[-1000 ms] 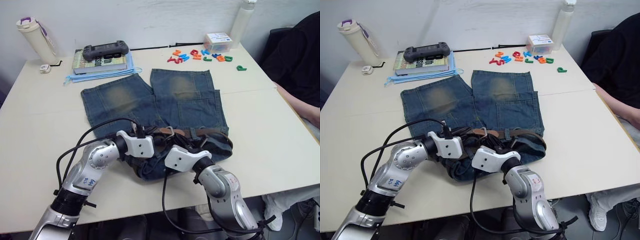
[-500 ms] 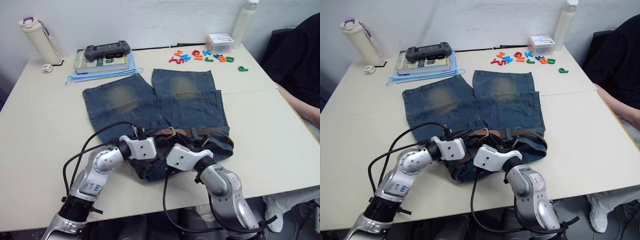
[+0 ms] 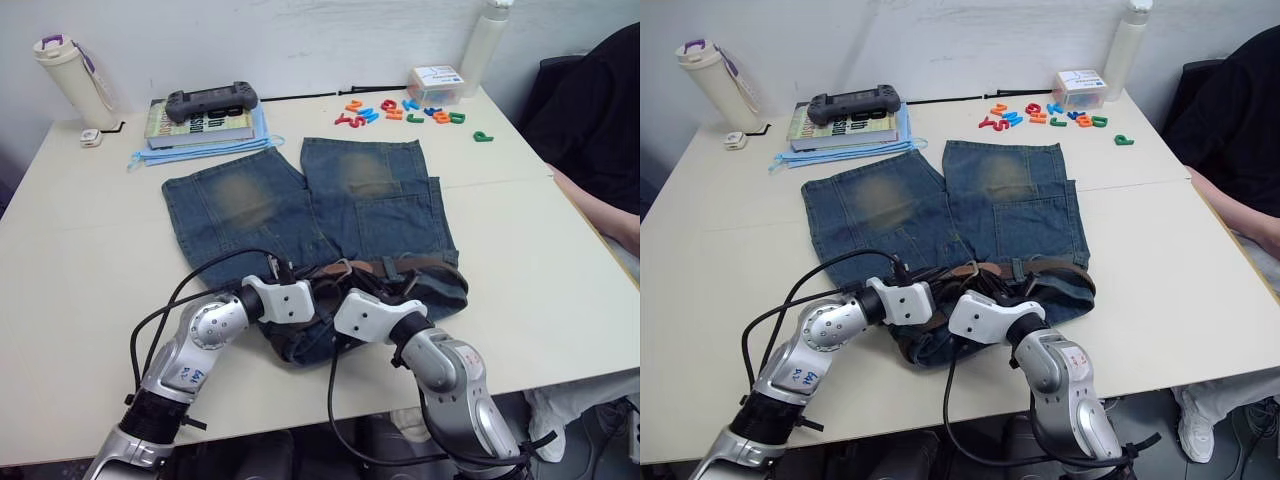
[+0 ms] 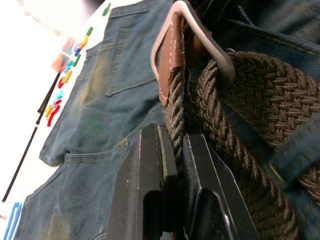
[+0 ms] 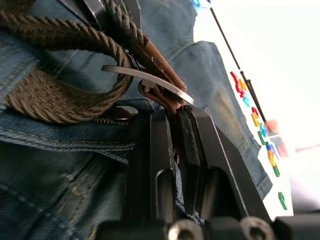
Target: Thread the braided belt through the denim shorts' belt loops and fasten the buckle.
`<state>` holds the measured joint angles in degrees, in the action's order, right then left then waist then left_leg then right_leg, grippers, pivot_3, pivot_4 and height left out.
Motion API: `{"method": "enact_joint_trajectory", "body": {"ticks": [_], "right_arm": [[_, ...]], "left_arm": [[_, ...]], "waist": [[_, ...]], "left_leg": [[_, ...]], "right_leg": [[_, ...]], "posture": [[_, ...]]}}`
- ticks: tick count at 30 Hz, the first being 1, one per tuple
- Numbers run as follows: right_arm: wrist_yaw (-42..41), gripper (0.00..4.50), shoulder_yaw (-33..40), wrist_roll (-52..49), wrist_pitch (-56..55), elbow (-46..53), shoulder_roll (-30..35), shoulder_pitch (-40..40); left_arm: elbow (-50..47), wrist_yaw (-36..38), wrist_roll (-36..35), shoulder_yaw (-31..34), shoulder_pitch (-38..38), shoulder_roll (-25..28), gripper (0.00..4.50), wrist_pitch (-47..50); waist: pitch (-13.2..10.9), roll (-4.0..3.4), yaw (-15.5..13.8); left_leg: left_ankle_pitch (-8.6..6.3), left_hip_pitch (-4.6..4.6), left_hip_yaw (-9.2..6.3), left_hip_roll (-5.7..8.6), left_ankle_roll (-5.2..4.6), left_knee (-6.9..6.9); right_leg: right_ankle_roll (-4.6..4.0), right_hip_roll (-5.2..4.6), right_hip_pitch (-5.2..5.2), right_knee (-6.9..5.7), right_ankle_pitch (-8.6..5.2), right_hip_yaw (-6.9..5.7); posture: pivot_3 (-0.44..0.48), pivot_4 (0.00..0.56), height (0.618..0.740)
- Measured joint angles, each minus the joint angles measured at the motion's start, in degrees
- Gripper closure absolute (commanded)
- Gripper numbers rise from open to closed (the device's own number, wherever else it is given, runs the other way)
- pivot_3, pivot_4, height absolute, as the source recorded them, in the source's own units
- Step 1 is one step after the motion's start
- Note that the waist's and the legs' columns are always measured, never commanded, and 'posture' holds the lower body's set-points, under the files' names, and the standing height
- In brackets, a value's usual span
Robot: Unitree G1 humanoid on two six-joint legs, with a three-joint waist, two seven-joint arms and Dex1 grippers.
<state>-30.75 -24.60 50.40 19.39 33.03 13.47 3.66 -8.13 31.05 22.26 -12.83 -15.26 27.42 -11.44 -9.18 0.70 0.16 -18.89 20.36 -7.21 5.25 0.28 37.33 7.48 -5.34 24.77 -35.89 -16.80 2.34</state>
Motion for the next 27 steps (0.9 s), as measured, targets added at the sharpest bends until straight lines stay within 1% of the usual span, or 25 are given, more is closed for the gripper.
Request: {"method": "enact_joint_trajectory", "body": {"ticks": [1, 3, 4, 7, 12, 15, 21, 24, 27], "right_arm": [[-0.4, 4.43, 0.0, 0.0, -0.4, 0.0, 0.4, -0.1], [-0.8, 3.65, 0.0, 0.0, -0.5, 0.0, 0.5, -0.2], [-0.9, 3.45, 0.0, 0.0, -0.5, 0.0, 0.6, -0.4], [-1.0, 2.18, -0.2, 0.1, -0.5, 0.0, 0.6, -0.7], [-1.2, 2.18, 0.2, 0.0, -0.8, 0.9, 1.7, -2.3], [-2.6, 2.18, 1.8, -1.0, -2.0, 3.5, 5.3, -4.9], [-6.1, 2.18, 7.1, -5.2, -4.0, 8.6, 10.7, -7.1], [-6.9, 2.18, 9.2, -6.6, -5.1, 9.4, 12.9, -7.4], [-6.9, 2.18, 9.4, -6.8, -6.4, 9.2, 14.1, -7.9]], "left_arm": [[0.0, 0.4, -0.3, 0.0, 0.0, 0.6, 4.50, -0.4], [0.1, 0.6, -0.5, 0.1, 0.0, 0.7, 4.50, -0.4], [0.1, 0.7, -0.5, 0.1, -0.1, 0.7, 4.50, -0.4], [0.1, 1.2, -0.6, -0.6, -0.2, 0.4, 4.50, -0.6], [0.1, 1.5, -0.7, -1.5, -0.3, 0.1, 4.50, -0.8], [0.2, 1.5, -0.7, -1.8, -0.4, 0.1, 4.50, -1.0], [0.6, 1.6, -0.7, -2.0, -0.8, -0.3, 4.50, -1.0], [1.0, 1.6, -0.8, -2.0, -0.9, -0.4, 4.50, -1.1], [1.1, 1.6, -0.9, -2.0, -0.9, -0.6, 4.50, -1.1]], "waist": [[0.0, 0.00, 0.0], [0.0, 0.00, 0.0], [0.0, 0.00, 0.0], [0.0, 0.00, -0.1], [0.0, 0.00, -0.2], [0.0, 0.00, -0.3], [0.0, 0.01, -0.3], [0.0, 0.01, -0.4], [0.0, 0.01, -0.5]], "left_leg": [[0.00, 0.00, 0.00, 0.00, 0.00, 0.01], [0.00, 0.00, 0.00, 0.01, 0.00, 0.02], [0.00, -0.01, 0.00, 0.01, 0.00, 0.02], [0.00, 0.00, 0.00, 0.01, 0.00, 0.01], [0.00, 0.00, 0.00, 0.03, -0.01, 0.02], [-0.01, -0.01, -0.01, 0.05, -0.02, 0.04], [-0.01, -0.04, -0.02, 0.04, -0.02, 0.06], [-0.01, -0.05, -0.02, 0.04, -0.02, 0.06], [-0.01, -0.05, -0.02, 0.04, -0.02, 0.06]], "right_leg": [[0.00, 0.00, -0.01, 0.00, 0.00, 0.00], [0.00, 0.00, -0.02, 0.00, 0.00, 0.00], [0.00, 0.00, -0.02, 0.00, 0.00, 0.00], [0.00, 0.00, -0.02, 0.00, 0.00, 0.00], [0.00, -0.01, -0.03, 0.01, 0.00, 0.00], [0.00, -0.03, -0.10, 0.03, 0.00, -0.02], [0.01, -0.02, -0.15, 0.03, 0.00, -0.04], [0.01, -0.03, -0.17, 0.04, 0.00, -0.04], [0.01, -0.04, -0.17, 0.04, 0.00, -0.04]], "posture": [[0.000, 0.150, 0.730], [0.000, 0.150, 0.730], [0.000, 0.150, 0.730], [0.000, 0.150, 0.730], [0.000, 0.150, 0.730], [0.000, 0.150, 0.730], [0.000, 0.150, 0.730], [0.000, 0.150, 0.730], [0.000, 0.150, 0.730]]}}
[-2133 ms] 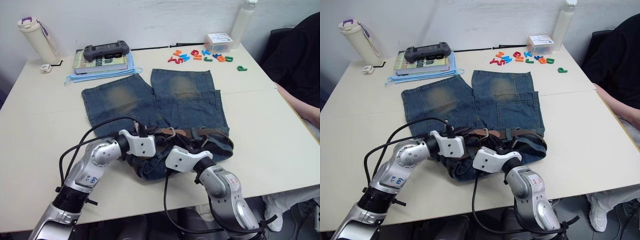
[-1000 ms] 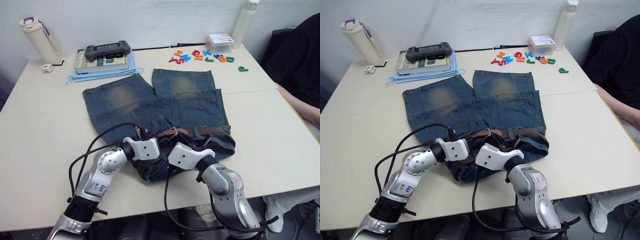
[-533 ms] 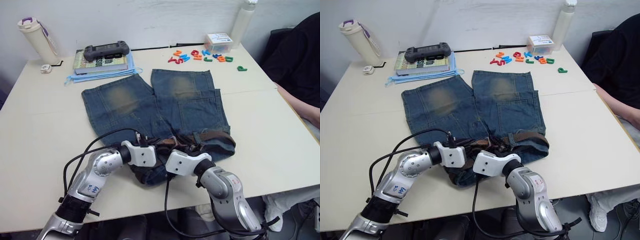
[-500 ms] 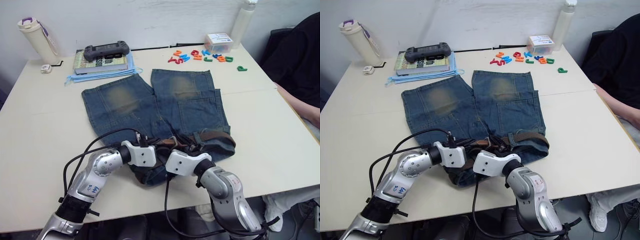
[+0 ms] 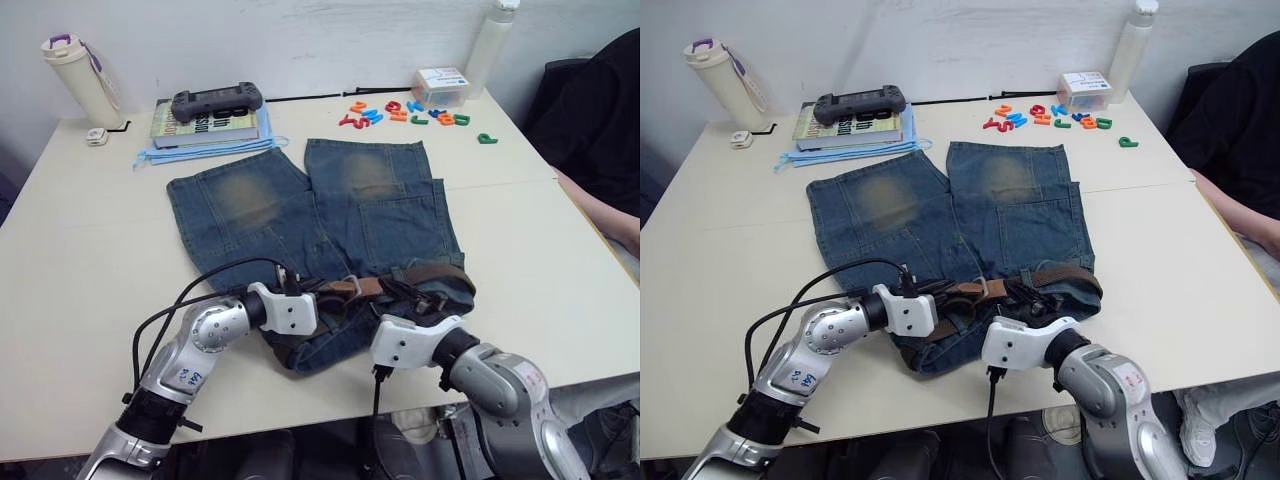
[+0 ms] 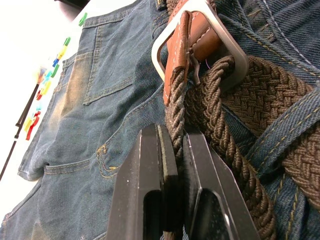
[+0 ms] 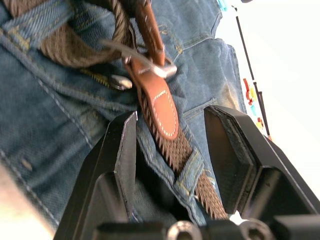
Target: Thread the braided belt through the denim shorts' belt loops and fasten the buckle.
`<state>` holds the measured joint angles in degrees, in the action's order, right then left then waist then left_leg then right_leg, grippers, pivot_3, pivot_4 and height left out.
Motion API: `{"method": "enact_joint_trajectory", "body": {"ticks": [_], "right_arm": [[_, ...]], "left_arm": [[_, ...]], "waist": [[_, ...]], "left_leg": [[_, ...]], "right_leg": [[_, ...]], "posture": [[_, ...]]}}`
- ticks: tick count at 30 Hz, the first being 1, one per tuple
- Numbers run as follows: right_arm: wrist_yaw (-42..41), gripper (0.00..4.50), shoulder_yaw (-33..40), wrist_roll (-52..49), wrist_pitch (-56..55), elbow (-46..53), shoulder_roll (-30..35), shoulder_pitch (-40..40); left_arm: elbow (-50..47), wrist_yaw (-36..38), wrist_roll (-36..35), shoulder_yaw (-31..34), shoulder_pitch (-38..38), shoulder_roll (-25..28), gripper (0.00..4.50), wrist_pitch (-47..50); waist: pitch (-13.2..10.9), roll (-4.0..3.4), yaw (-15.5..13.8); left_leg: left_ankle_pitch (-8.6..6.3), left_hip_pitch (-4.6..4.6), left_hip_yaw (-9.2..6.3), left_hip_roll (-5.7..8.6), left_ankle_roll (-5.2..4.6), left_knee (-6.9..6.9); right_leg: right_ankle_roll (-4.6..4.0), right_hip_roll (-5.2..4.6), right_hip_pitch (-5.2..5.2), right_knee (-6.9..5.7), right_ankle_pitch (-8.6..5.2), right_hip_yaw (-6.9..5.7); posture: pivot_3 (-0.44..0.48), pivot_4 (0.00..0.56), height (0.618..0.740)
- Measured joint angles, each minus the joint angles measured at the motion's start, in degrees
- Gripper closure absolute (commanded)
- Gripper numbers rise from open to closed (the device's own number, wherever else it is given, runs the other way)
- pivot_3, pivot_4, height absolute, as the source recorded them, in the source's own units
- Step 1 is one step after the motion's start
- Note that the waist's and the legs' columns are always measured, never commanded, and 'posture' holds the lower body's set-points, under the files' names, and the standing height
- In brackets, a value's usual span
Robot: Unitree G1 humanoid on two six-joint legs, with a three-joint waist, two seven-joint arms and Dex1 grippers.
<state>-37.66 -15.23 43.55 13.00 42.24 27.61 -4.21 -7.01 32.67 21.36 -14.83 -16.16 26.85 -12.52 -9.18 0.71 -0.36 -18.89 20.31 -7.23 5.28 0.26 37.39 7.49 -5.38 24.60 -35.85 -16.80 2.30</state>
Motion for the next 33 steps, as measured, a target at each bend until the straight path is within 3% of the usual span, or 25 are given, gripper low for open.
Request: {"method": "enact_joint_trajectory", "body": {"ticks": [25, 33], "right_arm": [[1.3, 2.18, 3.4, 4.3, -7.1, -5.7, 8.6, -0.7], [2.4, 2.18, 1.4, 6.0, -8.4, -9.0, 5.4, 3.7]], "left_arm": [[0.0, 0.1, -0.6, -0.1, 0.0, -0.2, 4.50, 0.3], [0.0, 0.1, -0.7, -0.3, -0.1, -0.5, 4.50, 0.8]], "waist": [[0.0, 0.01, -1.0], [0.0, 0.01, -1.0]], "left_leg": [[0.00, 0.00, 0.02, -0.01, 0.00, 0.03], [0.00, -0.03, 0.03, -0.01, 0.00, 0.02]], "right_leg": [[0.00, 0.02, -0.02, 0.01, 0.00, 0.00], [0.00, 0.03, -0.03, 0.00, 0.00, 0.01]], "posture": [[0.000, 0.150, 0.730], [0.000, 0.150, 0.730]]}}
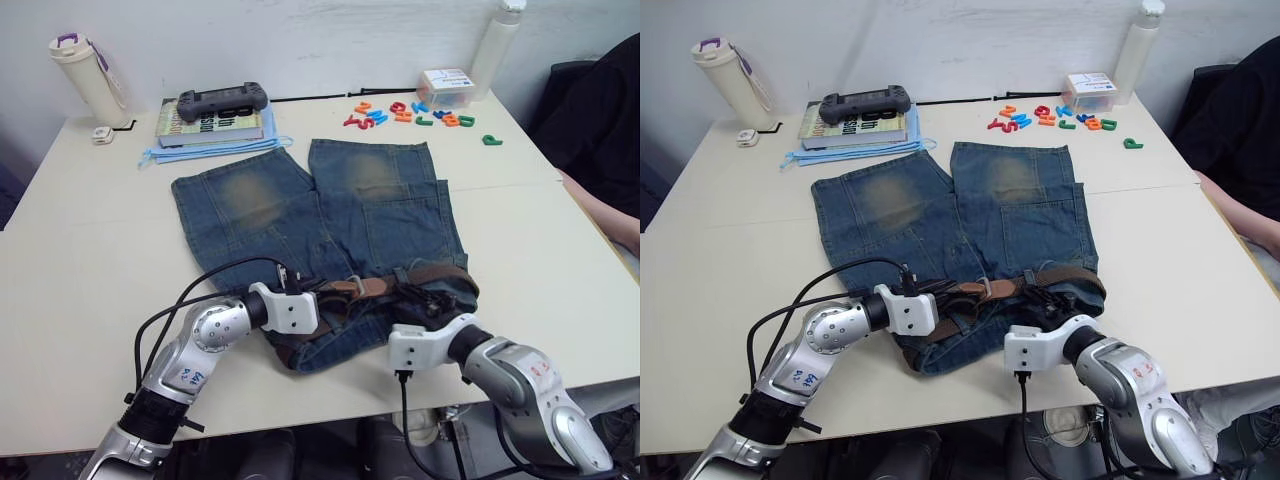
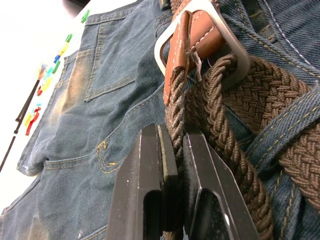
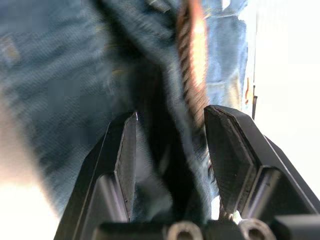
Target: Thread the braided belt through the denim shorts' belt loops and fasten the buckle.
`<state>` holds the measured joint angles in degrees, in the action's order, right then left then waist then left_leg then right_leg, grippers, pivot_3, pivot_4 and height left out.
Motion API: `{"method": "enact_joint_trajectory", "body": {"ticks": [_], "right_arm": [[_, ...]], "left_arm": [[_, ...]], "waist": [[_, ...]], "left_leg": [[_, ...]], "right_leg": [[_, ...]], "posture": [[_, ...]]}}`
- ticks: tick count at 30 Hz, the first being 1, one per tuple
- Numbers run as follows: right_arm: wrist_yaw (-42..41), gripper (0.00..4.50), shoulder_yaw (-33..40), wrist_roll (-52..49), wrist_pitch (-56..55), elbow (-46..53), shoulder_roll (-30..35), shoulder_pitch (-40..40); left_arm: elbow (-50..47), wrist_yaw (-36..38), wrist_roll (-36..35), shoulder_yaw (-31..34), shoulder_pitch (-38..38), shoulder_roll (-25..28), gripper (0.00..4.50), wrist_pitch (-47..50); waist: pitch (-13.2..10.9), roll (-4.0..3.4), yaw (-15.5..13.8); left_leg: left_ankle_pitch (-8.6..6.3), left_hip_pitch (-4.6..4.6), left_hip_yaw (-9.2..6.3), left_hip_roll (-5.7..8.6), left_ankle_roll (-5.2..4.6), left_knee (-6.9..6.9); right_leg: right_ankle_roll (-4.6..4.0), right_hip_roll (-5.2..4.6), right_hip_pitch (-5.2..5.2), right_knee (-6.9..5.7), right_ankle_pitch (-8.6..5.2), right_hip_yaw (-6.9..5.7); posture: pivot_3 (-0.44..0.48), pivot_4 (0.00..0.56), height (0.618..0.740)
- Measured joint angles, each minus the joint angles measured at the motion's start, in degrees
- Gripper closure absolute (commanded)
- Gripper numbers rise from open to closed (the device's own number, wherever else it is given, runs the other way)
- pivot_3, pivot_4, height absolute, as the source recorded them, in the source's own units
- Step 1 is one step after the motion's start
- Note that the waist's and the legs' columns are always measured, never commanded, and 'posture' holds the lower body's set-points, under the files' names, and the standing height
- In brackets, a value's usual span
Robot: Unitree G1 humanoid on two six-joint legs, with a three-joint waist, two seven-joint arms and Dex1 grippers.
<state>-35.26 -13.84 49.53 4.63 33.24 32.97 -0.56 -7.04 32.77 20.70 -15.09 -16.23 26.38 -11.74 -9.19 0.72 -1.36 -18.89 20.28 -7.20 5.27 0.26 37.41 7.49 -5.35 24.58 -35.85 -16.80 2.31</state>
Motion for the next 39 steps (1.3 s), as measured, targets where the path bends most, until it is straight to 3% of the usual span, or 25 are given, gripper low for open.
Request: {"method": "enact_joint_trajectory", "body": {"ticks": [3, 6, 9, 39], "right_arm": [[0.5, 2.18, -1.5, 0.7, 0.0, -1.4, -2.0, 1.8], [0.6, 2.90, -1.9, 0.8, 0.3, -2.0, -3.1, 1.8], [0.6, 4.40, -1.7, 0.7, 0.6, -1.9, -4.2, 1.6], [3.3, 4.40, -2.1, 1.1, 1.4, -1.3, -9.8, 3.6]], "left_arm": [[0.0, 0.0, 0.0, 0.0, 0.0, 0.0, 4.50, 0.1], [0.0, -0.1, 0.0, -0.1, 0.0, -0.1, 4.50, 0.1], [0.0, -0.1, 0.0, 0.0, 0.0, 0.0, 4.50, 0.3], [-0.2, -2.0, -0.1, -0.2, -3.4, -2.6, 4.50, 1.3]], "waist": [[0.0, 0.00, 0.0], [0.0, 0.00, 0.0], [0.0, 0.00, 0.0], [0.0, 0.00, 0.0]], "left_leg": [[0.00, 0.00, 0.00, 0.03, -0.01, 0.02], [0.00, 0.01, -0.01, 0.02, 0.00, 0.02], [0.00, 0.00, 0.00, 0.01, 0.00, 0.02], [0.00, 0.01, -0.01, 0.03, 0.00, 0.02]], "right_leg": [[0.00, -0.02, -0.01, 0.01, 0.00, 0.01], [0.00, -0.01, 0.00, 0.00, 0.00, 0.00], [0.00, 0.00, 0.00, -0.01, 0.00, 0.00], [0.00, 0.00, 0.01, -0.01, 0.00, 0.00]], "posture": [[0.000, 0.150, 0.730], [0.000, 0.150, 0.730], [0.000, 0.150, 0.730], [0.000, 0.150, 0.730]]}}
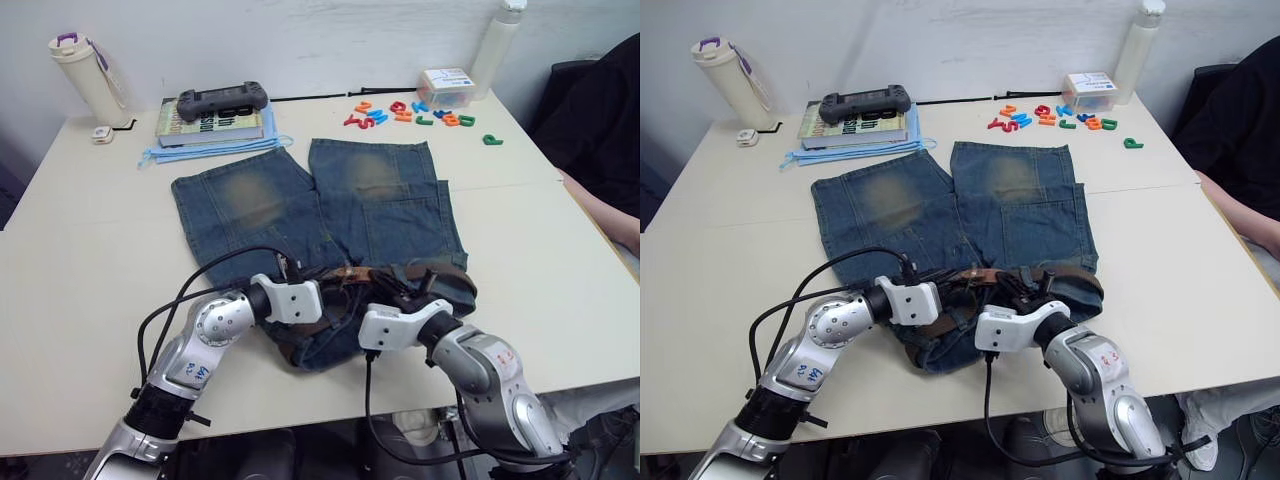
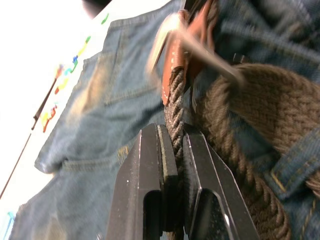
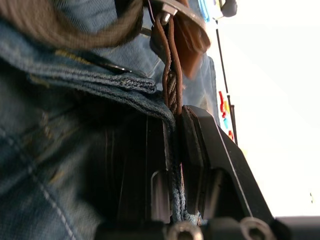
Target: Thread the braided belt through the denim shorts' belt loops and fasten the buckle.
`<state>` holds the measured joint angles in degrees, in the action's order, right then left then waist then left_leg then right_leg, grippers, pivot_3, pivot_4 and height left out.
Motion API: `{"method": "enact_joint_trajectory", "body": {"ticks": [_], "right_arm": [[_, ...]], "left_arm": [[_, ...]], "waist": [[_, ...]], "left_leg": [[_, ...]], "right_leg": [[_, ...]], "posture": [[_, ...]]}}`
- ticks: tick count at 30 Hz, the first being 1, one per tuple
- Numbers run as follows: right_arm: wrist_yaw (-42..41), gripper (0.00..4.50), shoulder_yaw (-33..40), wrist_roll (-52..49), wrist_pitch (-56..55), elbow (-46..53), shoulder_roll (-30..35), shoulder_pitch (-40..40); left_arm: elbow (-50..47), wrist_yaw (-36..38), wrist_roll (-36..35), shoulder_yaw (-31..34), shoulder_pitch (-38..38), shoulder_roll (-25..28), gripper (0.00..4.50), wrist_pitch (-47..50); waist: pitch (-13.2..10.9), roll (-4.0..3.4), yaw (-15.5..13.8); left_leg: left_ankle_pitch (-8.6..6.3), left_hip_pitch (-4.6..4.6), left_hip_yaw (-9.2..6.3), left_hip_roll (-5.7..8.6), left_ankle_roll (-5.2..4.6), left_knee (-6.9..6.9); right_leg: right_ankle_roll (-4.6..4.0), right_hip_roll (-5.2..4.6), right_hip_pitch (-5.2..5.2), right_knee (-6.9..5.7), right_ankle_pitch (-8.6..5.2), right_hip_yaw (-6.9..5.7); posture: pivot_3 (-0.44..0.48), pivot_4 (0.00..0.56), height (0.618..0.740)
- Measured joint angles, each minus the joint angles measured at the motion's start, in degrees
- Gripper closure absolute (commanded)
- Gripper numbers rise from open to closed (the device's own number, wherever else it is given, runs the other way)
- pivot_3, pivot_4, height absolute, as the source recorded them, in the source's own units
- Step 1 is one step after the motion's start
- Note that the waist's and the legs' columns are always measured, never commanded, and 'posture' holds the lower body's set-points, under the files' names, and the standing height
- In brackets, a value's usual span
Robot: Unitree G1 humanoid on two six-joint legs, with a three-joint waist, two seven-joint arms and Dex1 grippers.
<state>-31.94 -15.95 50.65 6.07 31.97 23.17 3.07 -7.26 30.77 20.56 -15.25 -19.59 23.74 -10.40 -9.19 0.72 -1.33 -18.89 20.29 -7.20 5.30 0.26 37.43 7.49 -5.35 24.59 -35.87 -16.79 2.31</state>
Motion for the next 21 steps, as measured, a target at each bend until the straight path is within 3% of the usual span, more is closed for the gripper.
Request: {"method": "enact_joint_trajectory", "body": {"ticks": [10, 19, 21], "right_arm": [[0.4, 4.40, 1.7, 0.8, 0.3, -0.7, 0.1, 0.0], [-0.3, 4.40, 2.0, 0.8, 0.3, -0.7, 0.1, -0.9], [-0.6, 3.52, 2.2, 0.5, 0.5, -0.6, -0.1, -1.7]], "left_arm": [[3.8, -1.9, -0.3, -1.3, -2.6, -8.5, 4.50, 6.1], [5.4, -0.4, -1.2, -1.7, -2.6, -9.6, 4.50, 6.7], [5.8, 0.0, -1.4, -2.1, -2.5, -9.7, 4.50, 6.7]], "waist": [[0.0, 0.00, 0.0], [0.0, 0.00, 0.0], [0.0, 0.00, 0.0]], "left_leg": [[0.00, 0.01, 0.01, -0.01, 0.00, 0.01], [0.00, 0.01, 0.00, 0.00, 0.00, 0.01], [0.00, 0.01, 0.00, 0.00, 0.00, 0.02]], "right_leg": [[0.00, 0.02, 0.01, -0.02, 0.00, 0.00], [0.00, 0.01, 0.01, -0.01, 0.00, 0.00], [0.00, 0.00, 0.00, -0.01, 0.00, 0.00]], "posture": [[0.000, 0.150, 0.730], [0.000, 0.150, 0.730], [0.000, 0.150, 0.730]]}}
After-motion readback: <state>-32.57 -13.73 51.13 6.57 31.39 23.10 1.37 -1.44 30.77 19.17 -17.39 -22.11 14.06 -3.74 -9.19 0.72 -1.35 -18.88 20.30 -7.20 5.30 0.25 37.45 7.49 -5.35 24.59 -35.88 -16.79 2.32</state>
